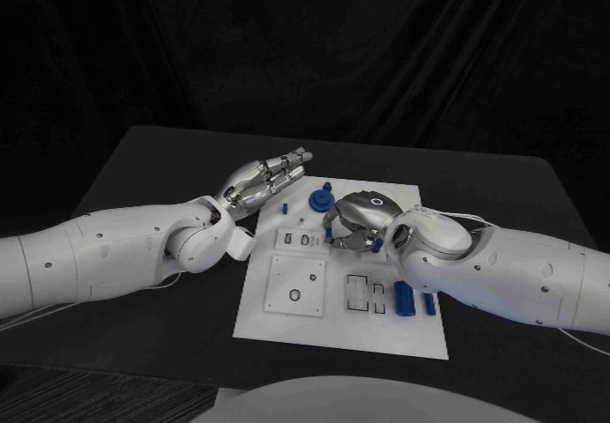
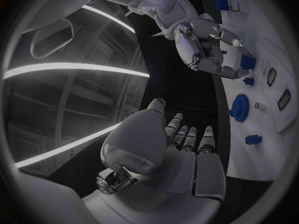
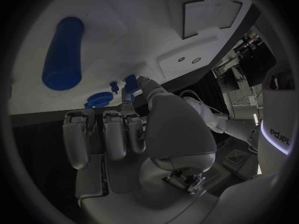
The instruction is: Assemble the parts on the task board
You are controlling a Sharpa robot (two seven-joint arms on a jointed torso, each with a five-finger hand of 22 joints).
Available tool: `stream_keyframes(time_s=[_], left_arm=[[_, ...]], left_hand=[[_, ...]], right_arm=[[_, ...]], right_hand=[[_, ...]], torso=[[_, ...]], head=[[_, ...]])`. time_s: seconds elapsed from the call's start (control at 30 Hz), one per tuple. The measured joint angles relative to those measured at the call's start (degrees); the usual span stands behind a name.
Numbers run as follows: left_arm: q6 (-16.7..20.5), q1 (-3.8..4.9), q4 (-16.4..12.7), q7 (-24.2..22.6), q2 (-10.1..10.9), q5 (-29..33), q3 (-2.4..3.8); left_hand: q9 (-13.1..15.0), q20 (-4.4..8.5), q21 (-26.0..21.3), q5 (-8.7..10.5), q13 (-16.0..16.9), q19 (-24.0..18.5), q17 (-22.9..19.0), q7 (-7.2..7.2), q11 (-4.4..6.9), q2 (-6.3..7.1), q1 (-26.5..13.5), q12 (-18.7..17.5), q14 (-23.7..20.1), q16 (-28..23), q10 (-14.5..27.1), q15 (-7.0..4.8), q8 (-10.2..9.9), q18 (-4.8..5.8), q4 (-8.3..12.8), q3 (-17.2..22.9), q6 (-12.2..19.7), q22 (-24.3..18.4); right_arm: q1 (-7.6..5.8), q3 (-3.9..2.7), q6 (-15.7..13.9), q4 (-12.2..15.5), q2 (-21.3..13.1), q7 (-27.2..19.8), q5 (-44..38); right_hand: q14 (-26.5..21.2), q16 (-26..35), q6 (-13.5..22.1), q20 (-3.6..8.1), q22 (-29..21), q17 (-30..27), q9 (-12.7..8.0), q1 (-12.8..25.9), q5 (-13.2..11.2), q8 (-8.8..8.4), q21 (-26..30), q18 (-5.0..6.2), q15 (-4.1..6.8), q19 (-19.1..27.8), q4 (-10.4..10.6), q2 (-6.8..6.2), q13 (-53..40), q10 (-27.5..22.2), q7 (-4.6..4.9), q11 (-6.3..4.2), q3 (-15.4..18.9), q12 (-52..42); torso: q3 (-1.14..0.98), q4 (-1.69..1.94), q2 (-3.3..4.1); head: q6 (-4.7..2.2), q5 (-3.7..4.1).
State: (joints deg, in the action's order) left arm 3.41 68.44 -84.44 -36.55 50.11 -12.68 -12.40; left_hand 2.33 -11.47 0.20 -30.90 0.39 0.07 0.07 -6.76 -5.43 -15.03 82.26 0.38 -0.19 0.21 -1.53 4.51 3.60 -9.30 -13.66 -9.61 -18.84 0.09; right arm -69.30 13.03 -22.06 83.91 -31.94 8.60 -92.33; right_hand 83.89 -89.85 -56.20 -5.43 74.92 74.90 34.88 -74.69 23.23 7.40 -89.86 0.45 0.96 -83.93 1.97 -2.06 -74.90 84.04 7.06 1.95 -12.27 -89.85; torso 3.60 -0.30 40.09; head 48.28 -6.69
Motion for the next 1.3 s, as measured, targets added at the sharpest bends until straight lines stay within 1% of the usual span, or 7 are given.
stream_keyframes(time_s=[0.17,0.43,0.63,0.77,0.93,1.07,1.3], left_arm=[[-0.1,0.00,0.0,0.1,-0.1,0.0,0.00],[-0.1,0.00,0.0,0.2,0.0,0.0,0.00],[-0.1,0.00,0.1,0.3,-0.1,0.0,0.00],[-0.2,0.00,0.1,0.3,-0.2,0.0,0.00],[-0.2,0.00,0.1,0.3,-0.2,0.0,0.00],[-0.2,0.00,0.1,0.3,-0.2,0.0,0.00],[-0.2,0.00,0.2,0.3,-0.2,0.0,0.00]], left_hand=[[0.0,0.00,0.0,0.00,0.0,0.0,0.0,0.00,0.00,0.00,0.0,0.0,0.0,0.0,0.0,0.00,0.0,0.00,0.0,0.0,0.0,0.0],[0.0,0.00,0.0,0.00,0.0,0.0,0.0,0.00,0.00,0.00,0.0,0.0,0.0,0.0,0.0,0.00,0.0,0.00,0.0,0.0,0.0,0.0],[0.0,0.00,0.0,0.00,0.0,0.0,0.0,0.00,0.00,0.22,0.2,0.0,0.2,0.0,0.0,0.21,0.0,0.00,0.2,0.2,0.0,0.0],[0.0,0.00,0.0,0.00,0.0,0.0,0.0,0.00,0.00,0.22,0.2,0.0,0.2,0.0,0.0,0.21,0.0,0.00,0.2,0.2,0.0,0.0],[0.0,0.00,0.0,0.00,0.0,0.0,0.0,0.00,0.00,0.22,0.2,0.0,0.2,0.0,0.0,0.21,0.0,0.00,0.2,0.2,0.0,0.0],[0.0,0.00,0.0,0.00,0.0,0.0,0.0,0.00,0.00,0.22,0.2,0.0,0.2,0.0,0.0,0.21,0.0,0.00,0.2,0.2,0.0,0.0],[0.0,0.01,0.0,0.00,0.0,0.0,0.0,0.00,0.00,0.22,0.2,0.0,0.2,0.0,0.0,0.21,0.0,0.00,0.2,0.2,0.0,0.0]], right_arm=[[0.00,0.02,0.0,-0.1,0.3,0.0,0.0],[0.00,-0.01,0.2,-0.3,0.4,0.1,0.0],[-0.01,-0.03,0.3,-0.4,0.5,0.1,0.0],[-0.01,0.04,0.5,-0.4,0.6,0.1,0.0],[0.01,0.11,1.1,-0.6,0.6,0.1,0.0],[0.01,0.11,1.4,-0.7,0.7,0.1,0.0],[0.01,0.12,1.7,-0.8,0.7,0.1,-0.1]], right_hand=[[0.1,0.0,0.0,0.00,0.0,0.0,-0.1,0.0,-1.3,-0.30,0.0,0.00,-0.13,0.0,0.0,0.00,0.0,-0.1,-0.01,0.07,0.0,0.0],[0.2,0.0,-0.6,-0.21,0.0,0.0,-0.5,0.3,-4.0,-1.02,0.0,0.00,-0.16,-0.2,0.0,0.34,0.0,0.0,-0.64,0.42,0.0,0.0],[0.0,0.0,-0.7,-0.42,0.0,0.0,-1.0,1.0,-7.2,-2.26,0.0,0.00,-0.29,0.0,0.3,0.47,0.0,0.0,-0.71,0.41,0.3,0.0],[0.2,0.0,1.5,-0.42,0.0,0.0,-2.3,1.6,-9.1,-3.63,0.0,0.00,-0.57,0.0,0.7,0.56,0.0,0.0,-0.03,0.83,0.7,0.0],[0.2,0.0,6.7,-0.62,0.0,0.0,-5.5,2.2,-10.9,-3.80,0.0,0.00,-0.57,-0.2,1.3,-0.05,0.0,0.0,0.71,0.82,1.3,0.0],[0.2,0.0,9.1,-0.62,0.0,0.0,-7.1,2.2,-11.7,-3.80,0.0,0.00,-0.57,-0.2,1.3,-0.05,0.0,0.0,0.50,0.82,1.8,0.0],[0.2,0.0,10.8,-0.62,0.0,0.0,-8.1,2.2,-12.1,-3.80,0.0,0.00,-0.57,-0.2,1.5,-0.05,0.0,0.0,0.39,0.83,2.3,0.0]], torso=[[0.01,0.01,-0.03],[0.02,-0.03,-0.06],[0.02,-0.03,-0.03],[0.02,-0.05,-0.02],[0.01,-0.07,-0.02],[0.01,-0.08,-0.02],[0.01,-0.07,-0.02]], head=[[0.09,0.00],[0.17,-0.01],[0.23,-0.06],[0.24,-0.08],[0.37,-0.12],[0.40,-0.14],[0.30,-0.12]])
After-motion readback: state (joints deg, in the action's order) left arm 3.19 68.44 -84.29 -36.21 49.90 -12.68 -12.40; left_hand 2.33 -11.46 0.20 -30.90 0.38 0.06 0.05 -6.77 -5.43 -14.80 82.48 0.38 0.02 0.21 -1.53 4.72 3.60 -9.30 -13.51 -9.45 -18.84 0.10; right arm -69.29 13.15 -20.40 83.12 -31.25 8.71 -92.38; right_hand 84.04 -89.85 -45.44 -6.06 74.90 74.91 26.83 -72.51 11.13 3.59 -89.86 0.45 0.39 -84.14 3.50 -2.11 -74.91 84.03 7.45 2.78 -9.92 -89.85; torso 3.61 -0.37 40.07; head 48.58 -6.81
